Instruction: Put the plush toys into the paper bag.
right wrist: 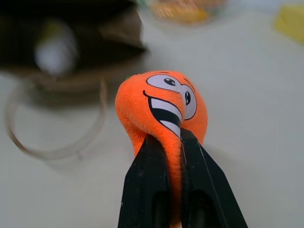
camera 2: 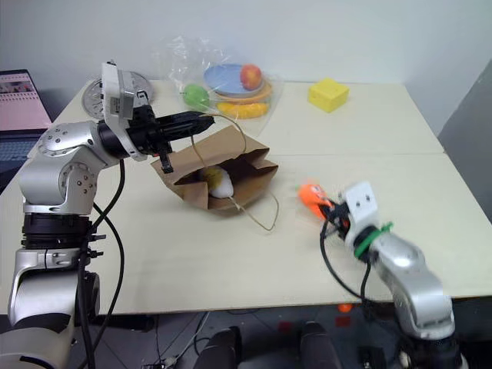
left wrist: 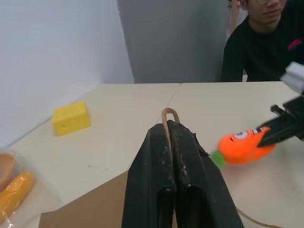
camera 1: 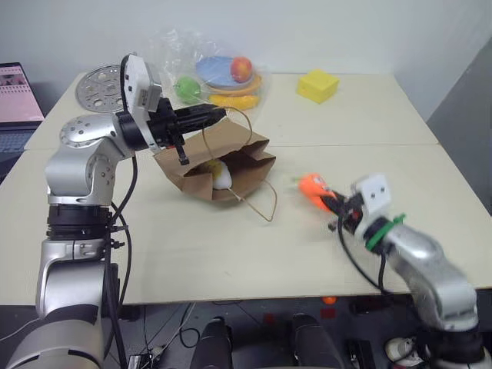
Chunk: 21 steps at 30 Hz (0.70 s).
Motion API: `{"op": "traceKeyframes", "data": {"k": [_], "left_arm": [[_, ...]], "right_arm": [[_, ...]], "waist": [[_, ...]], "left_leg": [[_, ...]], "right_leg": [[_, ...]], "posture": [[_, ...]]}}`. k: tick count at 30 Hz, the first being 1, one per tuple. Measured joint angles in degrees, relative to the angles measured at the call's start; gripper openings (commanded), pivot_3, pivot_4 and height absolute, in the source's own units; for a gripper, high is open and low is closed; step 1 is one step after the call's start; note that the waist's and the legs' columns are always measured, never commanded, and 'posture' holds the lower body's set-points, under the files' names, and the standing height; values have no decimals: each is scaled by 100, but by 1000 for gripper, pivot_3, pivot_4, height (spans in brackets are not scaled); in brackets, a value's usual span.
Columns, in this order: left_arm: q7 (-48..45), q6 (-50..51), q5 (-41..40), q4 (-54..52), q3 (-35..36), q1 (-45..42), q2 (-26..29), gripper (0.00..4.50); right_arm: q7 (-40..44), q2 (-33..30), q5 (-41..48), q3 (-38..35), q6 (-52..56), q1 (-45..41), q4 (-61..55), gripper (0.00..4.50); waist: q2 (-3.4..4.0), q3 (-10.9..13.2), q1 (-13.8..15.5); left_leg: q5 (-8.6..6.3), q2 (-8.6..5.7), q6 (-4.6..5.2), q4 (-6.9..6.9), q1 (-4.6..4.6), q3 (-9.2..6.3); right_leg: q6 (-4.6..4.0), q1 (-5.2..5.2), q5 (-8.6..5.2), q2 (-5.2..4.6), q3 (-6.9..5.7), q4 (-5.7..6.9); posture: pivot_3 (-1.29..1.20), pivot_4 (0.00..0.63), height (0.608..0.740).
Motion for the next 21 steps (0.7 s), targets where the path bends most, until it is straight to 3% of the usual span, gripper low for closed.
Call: {"op": "traceKeyframes", "data": {"k": [5, 9, 21], "left_arm": [[0, 3, 0, -10, -11, -11, -68, 0], [-2, 14, 0, -14, -56, -33, -140, 0], [73, 229, -32, -288, -49, -13, -143, 0]], "right_arm": [[-100, 496, 64, 723, 363, -1127, 534, 62], [-155, 822, -161, 1341, 388, -1540, 1214, 62], [-429, 1433, -720, 1647, 63, -2021, 2458, 62]], "waist": [[-2, -1, 2], [-1, 0, 33], [-1, -1, 39]], "left_leg": [[0, 0, 0, 0, -6, -5], [-1, 0, 0, 0, -14, -6], [-1, 0, 0, 1, -10, -6]], "right_leg": [[-13, 0, 8, 0, -5, -2], [-14, -7, 8, 0, -7, -2], [-14, -7, 9, 0, -7, 1]], "posture": [[0, 150, 740], [0, 150, 740], [0, 150, 740]]}}
